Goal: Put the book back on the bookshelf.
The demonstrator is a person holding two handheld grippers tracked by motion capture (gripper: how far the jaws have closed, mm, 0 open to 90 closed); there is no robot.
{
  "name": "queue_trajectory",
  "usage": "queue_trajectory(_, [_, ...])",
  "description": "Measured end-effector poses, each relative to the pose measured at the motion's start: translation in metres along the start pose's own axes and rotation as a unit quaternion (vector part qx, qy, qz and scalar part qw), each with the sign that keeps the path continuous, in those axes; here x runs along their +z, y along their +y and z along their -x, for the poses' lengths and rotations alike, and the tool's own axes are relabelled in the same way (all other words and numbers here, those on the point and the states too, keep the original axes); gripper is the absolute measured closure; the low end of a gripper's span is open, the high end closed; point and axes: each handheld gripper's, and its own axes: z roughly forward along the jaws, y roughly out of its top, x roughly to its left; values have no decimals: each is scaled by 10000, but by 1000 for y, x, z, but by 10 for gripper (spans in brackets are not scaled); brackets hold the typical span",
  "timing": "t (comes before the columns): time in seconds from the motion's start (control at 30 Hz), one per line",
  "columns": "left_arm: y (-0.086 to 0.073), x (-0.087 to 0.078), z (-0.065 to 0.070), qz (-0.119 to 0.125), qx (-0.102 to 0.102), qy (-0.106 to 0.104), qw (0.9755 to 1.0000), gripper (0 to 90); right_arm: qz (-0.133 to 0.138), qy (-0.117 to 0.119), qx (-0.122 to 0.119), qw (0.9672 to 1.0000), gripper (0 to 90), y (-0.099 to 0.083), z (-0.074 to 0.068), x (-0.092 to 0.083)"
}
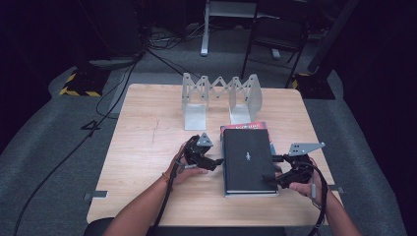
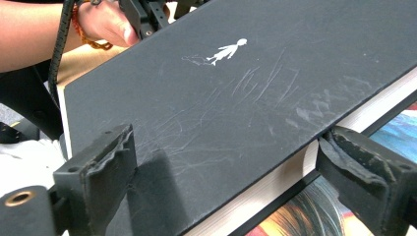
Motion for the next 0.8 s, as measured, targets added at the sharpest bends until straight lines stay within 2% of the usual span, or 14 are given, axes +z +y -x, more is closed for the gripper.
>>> queue_trajectory(0.07, [2,0,-1,21,47,108,9999,209,15,9,-17,10000,95,0,0,0])
queue_trajectory(0.13, [2,-1,-3,89,-52,82,9999,210,25,26,-32,10000,95,0,1,1])
queue_trajectory(0.27, [2,-1,-4,97,-8,89,9999,210,25,41,-72,10000,95,1,1,1])
queue_trajectory(0.37, [2,-4,-3,112,100,181,9997,210,38,42,-102,9999,96,1,0,1])
queue_trajectory(0.47, [0,-6,-4,171,87,148,9997,218,30,41,-141,9999,96,2,0,2])
queue_trajectory(0.5, [0,-6,-4,171,87,148,9997,243,30,41,-141,9999,96,2,0,2])
queue_trajectory(0.53, [-1,-7,-3,244,173,-69,9995,323,33,51,-151,9999,96,2,1,2])
queue_trajectory(0.57, [-1,-7,-3,244,173,-69,9995,364,33,51,-151,9999,96,2,1,2])
queue_trajectory(0.63, [-1,-8,-2,250,266,-59,9993,370,38,58,-173,9998,97,3,1,2])
queue_trajectory(0.67, [-1,-8,-2,250,266,-59,9993,414,38,58,-173,9998,97,3,1,2])
queue_trajectory(0.7, [-2,-8,-1,288,341,-175,9989,414,42,62,-185,9998,97,3,1,2])
queue_trajectory(0.73, [-1,-9,1,281,466,-171,9984,520,49,63,-204,9998,98,4,2,3])
queue_trajectory(0.77, [-1,-8,2,271,526,-106,9982,582,41,66,-215,9997,98,5,2,3])
queue_trajectory(0.8, [0,-8,2,272,536,-133,9981,594,52,80,-226,9997,99,5,3,4])
